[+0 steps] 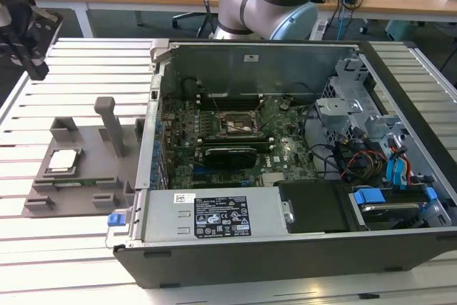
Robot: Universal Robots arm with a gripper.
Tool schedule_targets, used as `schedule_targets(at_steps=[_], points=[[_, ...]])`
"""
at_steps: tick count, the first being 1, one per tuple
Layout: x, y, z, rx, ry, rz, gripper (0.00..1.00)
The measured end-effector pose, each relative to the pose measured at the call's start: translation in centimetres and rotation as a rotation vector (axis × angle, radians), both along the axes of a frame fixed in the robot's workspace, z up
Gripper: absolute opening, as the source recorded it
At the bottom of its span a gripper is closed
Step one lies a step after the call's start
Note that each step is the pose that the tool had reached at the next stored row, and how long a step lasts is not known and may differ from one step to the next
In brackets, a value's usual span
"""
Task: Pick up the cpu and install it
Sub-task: 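Reach for the cpu, then pick up the cpu and move it towards the insertion slot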
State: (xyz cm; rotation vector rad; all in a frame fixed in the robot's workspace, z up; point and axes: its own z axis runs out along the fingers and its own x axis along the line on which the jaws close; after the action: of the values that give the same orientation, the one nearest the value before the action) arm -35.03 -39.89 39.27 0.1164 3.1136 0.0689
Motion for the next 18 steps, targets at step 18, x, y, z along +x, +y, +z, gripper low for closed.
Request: schedule_targets(at_steps=[18], points=[[-2.23, 0.0, -0.05, -0.0001, 0.0001, 0.0, 0.11]])
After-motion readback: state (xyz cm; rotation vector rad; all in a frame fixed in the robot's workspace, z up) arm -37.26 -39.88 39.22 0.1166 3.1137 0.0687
